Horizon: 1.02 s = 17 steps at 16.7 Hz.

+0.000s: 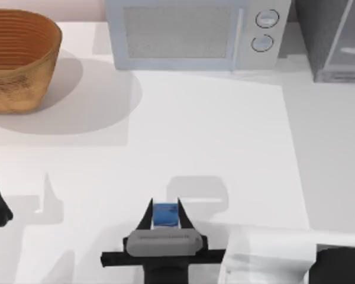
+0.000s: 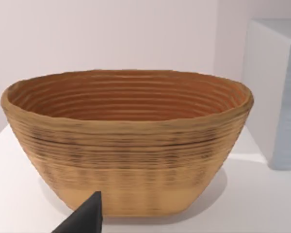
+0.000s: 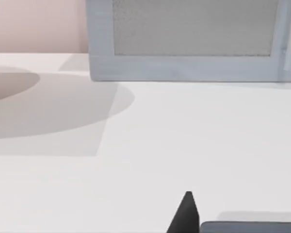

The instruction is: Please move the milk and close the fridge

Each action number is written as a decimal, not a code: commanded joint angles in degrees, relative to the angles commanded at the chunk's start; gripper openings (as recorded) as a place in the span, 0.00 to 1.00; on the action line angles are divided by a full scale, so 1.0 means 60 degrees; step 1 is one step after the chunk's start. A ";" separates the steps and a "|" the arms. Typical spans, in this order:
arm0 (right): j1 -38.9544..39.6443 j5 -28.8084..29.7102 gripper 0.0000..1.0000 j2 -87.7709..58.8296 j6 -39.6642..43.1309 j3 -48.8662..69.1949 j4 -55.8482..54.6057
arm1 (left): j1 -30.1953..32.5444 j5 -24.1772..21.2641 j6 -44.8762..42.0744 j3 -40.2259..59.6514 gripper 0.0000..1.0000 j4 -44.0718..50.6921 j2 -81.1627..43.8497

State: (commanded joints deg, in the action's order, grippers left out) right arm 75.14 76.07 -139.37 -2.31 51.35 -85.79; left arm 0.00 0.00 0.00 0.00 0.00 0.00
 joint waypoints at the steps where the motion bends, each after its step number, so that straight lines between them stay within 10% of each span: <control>1: 0.0000 0.0000 0.00 0.0000 0.0000 0.0000 0.0000 | 0.0000 0.0000 0.0000 0.0000 1.00 0.0000 0.0000; 17: -0.0286 -0.0308 0.00 0.1387 -0.0054 -0.0331 0.0938 | 0.0000 0.0000 0.0000 0.0000 1.00 0.0000 0.0000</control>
State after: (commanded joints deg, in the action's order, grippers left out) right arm 73.42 74.22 -131.05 -2.64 49.36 -80.16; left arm 0.00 0.00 0.00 0.00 0.00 0.00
